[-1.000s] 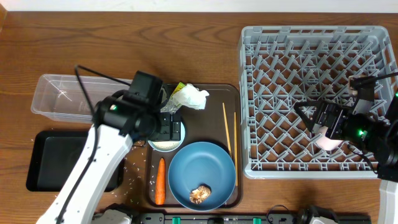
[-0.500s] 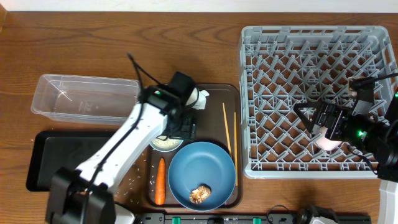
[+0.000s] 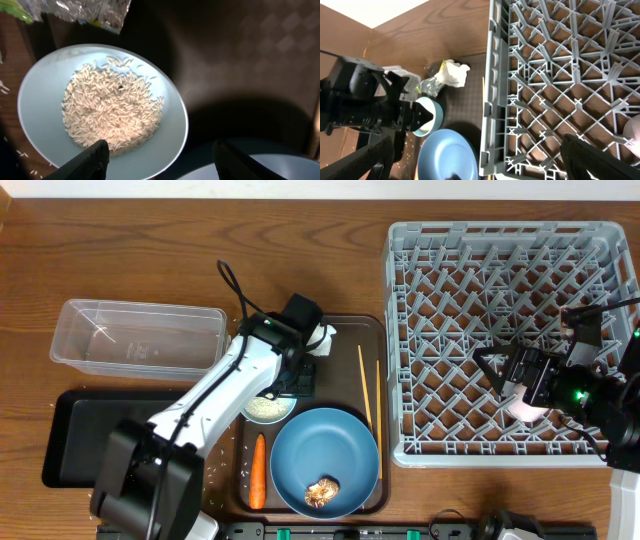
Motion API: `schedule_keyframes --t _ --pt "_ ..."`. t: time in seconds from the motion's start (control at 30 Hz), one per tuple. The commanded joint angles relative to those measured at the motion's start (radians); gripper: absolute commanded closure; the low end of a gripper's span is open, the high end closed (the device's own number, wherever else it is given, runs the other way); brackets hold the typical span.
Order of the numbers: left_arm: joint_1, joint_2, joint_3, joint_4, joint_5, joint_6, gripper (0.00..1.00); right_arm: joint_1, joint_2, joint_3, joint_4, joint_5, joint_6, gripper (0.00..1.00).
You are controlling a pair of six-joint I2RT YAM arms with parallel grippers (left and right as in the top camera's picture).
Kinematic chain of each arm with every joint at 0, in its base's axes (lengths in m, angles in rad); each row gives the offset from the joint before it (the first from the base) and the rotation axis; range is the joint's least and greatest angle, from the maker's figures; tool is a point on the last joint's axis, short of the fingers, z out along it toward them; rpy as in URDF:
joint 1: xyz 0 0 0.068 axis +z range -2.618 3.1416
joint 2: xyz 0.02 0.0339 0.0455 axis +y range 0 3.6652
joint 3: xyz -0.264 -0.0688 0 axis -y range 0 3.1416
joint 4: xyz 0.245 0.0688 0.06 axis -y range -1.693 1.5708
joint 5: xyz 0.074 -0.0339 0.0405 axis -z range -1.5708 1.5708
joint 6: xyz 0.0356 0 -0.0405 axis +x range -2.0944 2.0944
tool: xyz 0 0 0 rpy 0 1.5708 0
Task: Sort waste into correct bins and load items into the dishwasher rack
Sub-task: 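Reach left gripper to the white tissue on the tray and grasp it, then carry the tissue to the clear plastic bin and release it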
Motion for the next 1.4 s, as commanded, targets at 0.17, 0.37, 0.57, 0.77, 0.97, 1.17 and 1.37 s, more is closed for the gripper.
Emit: schedule_keyframes --t 0.17,0.37,0.57,0.77,0.97,1.17,1.37 --pt "-0.002 -0.110 0.080 0.179 0.031 0.100 0.32 0.008 0.000 0.010 0.001 0.003 -0.021 0.01" --pt "0.002 0.018 0.065 0.307 -0.058 0.149 0.31 0.008 0.000 0.010 -0.005 0.003 -0.021 0.01" --pt "0.002 0.153 0.065 0.410 -0.059 0.149 0.31 0.008 0.002 0.008 -0.005 0.004 -0.021 0.01" --pt "0.002 0.233 0.065 0.473 -0.075 0.154 0.31 0.008 0.002 0.007 -0.018 0.030 -0.021 0.01" --pt "0.001 0.313 0.065 0.495 -0.091 0.157 0.31 0.008 0.002 0.007 -0.032 0.041 -0.021 0.01" --pt "0.000 0.322 0.065 0.507 -0.089 0.157 0.48 0.008 0.002 0.007 -0.050 0.093 -0.021 0.01" --pt "-0.001 0.266 0.066 0.456 -0.022 0.156 0.94 0.008 0.002 0.007 -0.053 0.100 -0.024 0.01"
